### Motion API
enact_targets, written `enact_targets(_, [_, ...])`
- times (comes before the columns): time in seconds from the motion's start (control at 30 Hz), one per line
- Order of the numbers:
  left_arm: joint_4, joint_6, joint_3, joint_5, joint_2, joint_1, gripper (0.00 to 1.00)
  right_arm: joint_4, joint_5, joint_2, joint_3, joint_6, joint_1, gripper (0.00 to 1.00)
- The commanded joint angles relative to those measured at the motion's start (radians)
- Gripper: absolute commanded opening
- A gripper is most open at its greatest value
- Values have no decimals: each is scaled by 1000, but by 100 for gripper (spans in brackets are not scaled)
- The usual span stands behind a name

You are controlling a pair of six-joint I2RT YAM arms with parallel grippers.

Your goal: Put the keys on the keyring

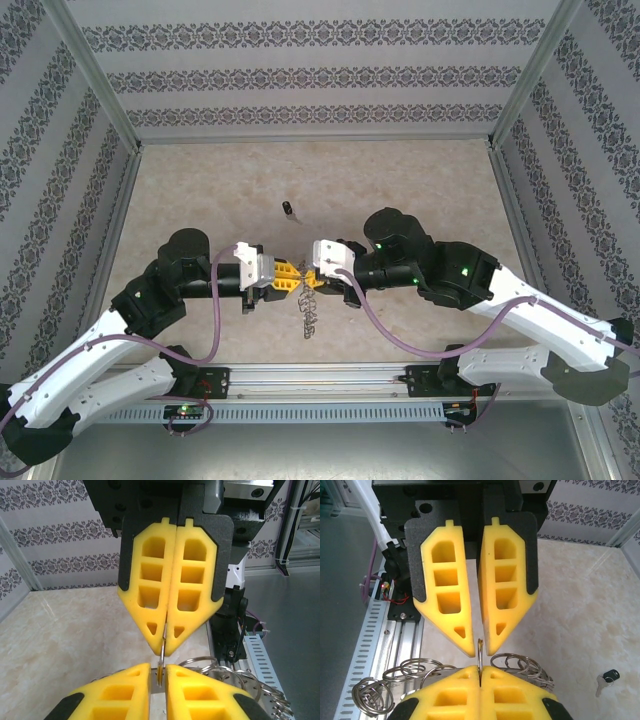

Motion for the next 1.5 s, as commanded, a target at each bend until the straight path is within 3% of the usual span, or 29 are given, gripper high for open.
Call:
enact_targets(0.0, [-17, 28, 24, 5, 2, 0, 15, 6, -1, 7, 45, -17, 11, 0])
enact_targets(0.17, [-18, 31, 21, 2, 8, 0, 13, 15, -11, 7, 43, -18, 13, 0])
enact_targets(0.3, [-18, 31, 22, 8, 7, 0, 0, 11, -13, 10, 46, -17, 13, 0])
enact_targets(0.43, [-12, 23, 14, 12, -1, 0, 0, 11, 0, 6, 44, -16, 15, 0])
enact_targets(0.6, [49, -24, -21, 8, -36, 0, 0, 46, 46, -50, -2, 5, 12, 33])
enact_targets(0.8, [119, -84, -76, 7, -74, 0, 0, 123, 77, -175, -114, 84, -46, 49])
enact_targets(0.97, [148, -107, -114, 5, -109, 0, 0, 141, 117, -189, -142, 137, -131, 59])
enact_targets(1.2, [153, -130, -163, -30, -152, 0, 0, 163, 111, -15, -97, 239, -317, 78])
enact_targets(1.47, [112, -174, -219, -135, -234, 0, 0, 173, 66, 342, 88, 256, -417, 80])
